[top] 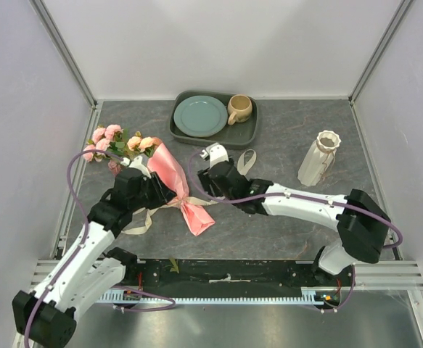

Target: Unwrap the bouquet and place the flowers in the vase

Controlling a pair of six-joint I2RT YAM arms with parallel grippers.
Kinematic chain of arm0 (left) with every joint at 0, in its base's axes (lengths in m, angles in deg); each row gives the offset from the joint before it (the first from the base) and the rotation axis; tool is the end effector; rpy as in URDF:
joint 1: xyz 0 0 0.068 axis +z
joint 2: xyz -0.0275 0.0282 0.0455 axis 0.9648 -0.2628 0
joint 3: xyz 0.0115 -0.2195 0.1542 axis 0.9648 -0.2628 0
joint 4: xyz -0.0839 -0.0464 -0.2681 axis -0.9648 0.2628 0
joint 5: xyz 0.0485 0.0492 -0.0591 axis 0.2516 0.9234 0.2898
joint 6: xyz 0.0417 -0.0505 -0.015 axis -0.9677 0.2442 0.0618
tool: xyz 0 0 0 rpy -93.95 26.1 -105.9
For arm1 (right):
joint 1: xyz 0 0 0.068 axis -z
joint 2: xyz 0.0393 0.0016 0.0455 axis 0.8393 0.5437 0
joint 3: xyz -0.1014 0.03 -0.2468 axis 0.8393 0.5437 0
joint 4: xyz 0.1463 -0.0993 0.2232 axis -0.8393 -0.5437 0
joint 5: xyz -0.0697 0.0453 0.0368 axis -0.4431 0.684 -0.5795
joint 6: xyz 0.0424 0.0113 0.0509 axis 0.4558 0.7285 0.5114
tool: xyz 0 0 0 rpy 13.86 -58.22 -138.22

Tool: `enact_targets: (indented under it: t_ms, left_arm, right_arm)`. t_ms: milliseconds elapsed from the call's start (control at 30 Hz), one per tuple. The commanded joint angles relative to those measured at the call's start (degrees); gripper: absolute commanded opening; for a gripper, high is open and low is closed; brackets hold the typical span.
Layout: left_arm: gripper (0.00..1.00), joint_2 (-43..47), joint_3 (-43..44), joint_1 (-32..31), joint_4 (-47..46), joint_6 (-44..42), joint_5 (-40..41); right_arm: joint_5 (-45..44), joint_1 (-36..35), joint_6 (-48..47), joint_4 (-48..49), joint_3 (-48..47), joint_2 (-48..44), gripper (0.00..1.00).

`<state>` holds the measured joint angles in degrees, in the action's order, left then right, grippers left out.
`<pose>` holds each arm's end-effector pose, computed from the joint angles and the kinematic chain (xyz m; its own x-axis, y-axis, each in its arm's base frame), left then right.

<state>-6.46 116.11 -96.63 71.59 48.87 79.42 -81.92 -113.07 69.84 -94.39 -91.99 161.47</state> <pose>0.1915 -0.0838 0.2443 -0.7047 -0.3990 -0.5867 0.0150 0.8184 -0.5745 0.2340 0.2979 0.2241 -0.4541 -0.3069 -0.8365 -0.3911 0.9122 -0.1223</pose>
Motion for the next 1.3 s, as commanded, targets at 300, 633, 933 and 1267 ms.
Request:
enact_targets:
  t_ms: [300,633,933,1267]
  left_arm:
    - [0.32,-6.4,-7.1,0.2,-8.5,0.6,-6.1]
    - [0.23,-13.5,-5.1,0.2,-9.9,-3.2,-4.0]
    - [0.20,-16.1,-2.5,0.2,-9.7,-5.1,-2.8]
    - [0.17,-21.4,1.6,0.1,-8.0,-10.0,-2.2]
  right_arm:
    - [35.2,-1.6,11.5,44.8,12.4,9.5,0.00]
    - [34.0,-3.9,9.8,50.1,14.8,9.6,0.00]
    - [31.1,-4.1,11.4,47.3,13.1,13.3,0.03]
    - [27.6,-4.2,13.7,44.8,15.1,14.5,0.00]
